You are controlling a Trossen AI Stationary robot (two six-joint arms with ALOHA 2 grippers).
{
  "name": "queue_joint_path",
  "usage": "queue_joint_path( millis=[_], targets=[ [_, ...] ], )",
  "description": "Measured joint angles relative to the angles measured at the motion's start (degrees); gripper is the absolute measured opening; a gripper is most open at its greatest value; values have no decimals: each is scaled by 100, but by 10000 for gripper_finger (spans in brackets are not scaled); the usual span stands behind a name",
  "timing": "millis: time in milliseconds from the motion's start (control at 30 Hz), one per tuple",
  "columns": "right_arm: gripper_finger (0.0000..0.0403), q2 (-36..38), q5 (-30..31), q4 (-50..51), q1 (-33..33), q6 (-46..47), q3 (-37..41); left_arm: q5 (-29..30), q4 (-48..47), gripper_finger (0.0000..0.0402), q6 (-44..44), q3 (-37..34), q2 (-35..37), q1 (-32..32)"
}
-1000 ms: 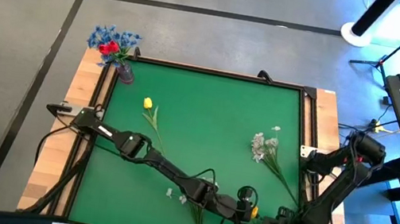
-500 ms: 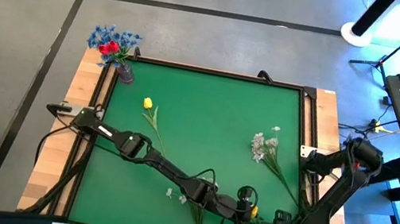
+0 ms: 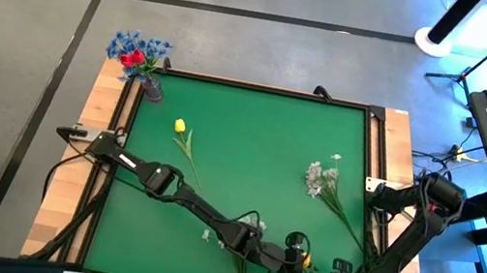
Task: Sort flowers into vase by color
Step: Adjust the blue flower vase
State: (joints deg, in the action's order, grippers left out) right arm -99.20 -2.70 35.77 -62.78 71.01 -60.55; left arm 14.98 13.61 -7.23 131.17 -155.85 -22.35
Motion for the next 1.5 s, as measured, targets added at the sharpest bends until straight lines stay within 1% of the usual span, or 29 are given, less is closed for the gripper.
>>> queue_joint_path(
  millis=[67,133,167,267,400,467,533,567,633,700,733,867,1000,1067,1133,1300,1500],
  targets=[
    [153,61,13,-15,1,-97,7,18,60,143,3,2,0,-6],
    [150,174,148,-23,-1,-209,14,28,65,143,105,2,17,-25],
    [150,261,319,-18,-4,-280,26,106,31,143,167,2,45,-38],
    [150,648,1385,42,13,-536,48,323,-329,143,456,2,340,-51],
    [150,1195,2892,-16,13,-949,32,648,-977,143,915,39,1031,-74],
    [150,1340,3405,7,21,-1158,26,704,-1346,143,932,44,1273,-74],
    [150,1372,4072,117,19,-1318,46,753,-1601,143,960,42,1408,-55],
    [150,1382,4440,111,27,-1319,48,730,-1797,143,1036,35,1481,-41],
    [150,1386,5363,77,35,-1250,49,735,-1892,143,1091,35,1559,-26],
    [150,1382,6028,-38,28,-976,216,727,-1893,143,1094,35,1589,16],
    [150,1377,6264,-137,29,-829,377,723,-1899,143,1094,35,1589,16],
    [149,1370,6782,-968,17,-383,1093,709,-2169,144,1023,24,1567,68],
    [150,1370,7137,-2185,20,-366,1891,923,-2755,144,940,14,1626,90],
    [154,1370,7399,-2699,20,-375,2221,1014,-3061,144,864,13,1684,93],
    [157,1370,7507,-3070,20,-385,2478,1037,-3383,144,716,13,1745,101],
    [160,1370,7596,-3235,101,-426,2741,611,-3799,144,298,13,1773,213],
    [161,1260,7549,-3276,377,-688,2743,569,-3834,144,69,15,1714,409]
  ],
)
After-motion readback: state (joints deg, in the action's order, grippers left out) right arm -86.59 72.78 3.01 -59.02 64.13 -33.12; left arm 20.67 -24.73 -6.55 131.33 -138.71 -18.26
